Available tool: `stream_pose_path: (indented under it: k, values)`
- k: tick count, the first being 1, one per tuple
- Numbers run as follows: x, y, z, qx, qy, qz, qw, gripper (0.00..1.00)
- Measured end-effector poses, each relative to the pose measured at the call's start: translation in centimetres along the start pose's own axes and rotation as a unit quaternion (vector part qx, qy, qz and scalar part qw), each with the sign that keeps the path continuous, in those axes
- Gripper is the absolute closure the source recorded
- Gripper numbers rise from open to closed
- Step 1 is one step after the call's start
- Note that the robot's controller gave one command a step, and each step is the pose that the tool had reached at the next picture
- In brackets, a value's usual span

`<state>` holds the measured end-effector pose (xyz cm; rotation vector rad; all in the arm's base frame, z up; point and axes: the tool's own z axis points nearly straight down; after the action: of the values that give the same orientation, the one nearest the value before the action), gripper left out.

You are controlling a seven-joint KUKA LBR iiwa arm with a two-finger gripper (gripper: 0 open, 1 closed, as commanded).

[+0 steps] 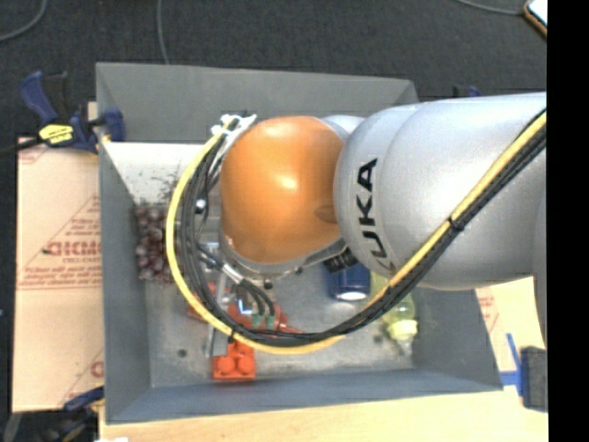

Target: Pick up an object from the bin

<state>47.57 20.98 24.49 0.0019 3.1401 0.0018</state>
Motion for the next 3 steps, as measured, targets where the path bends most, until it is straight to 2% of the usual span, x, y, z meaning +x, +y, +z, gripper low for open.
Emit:
stream_pose_path:
  k: [1, 2, 3]
  values:
    - [-8.7, -8.1, 15.7, 0.000, -0.0030, -0.017, 0.9999, 0.00]
    - [-6.9, -8.6, 8.1, -0.003, -0.0087, -0.025, 0.9996, 0.00]
    - [-6.5, -9.6, 14.2, -0.001, -0.0067, 0.081, 0.9967, 0.00]
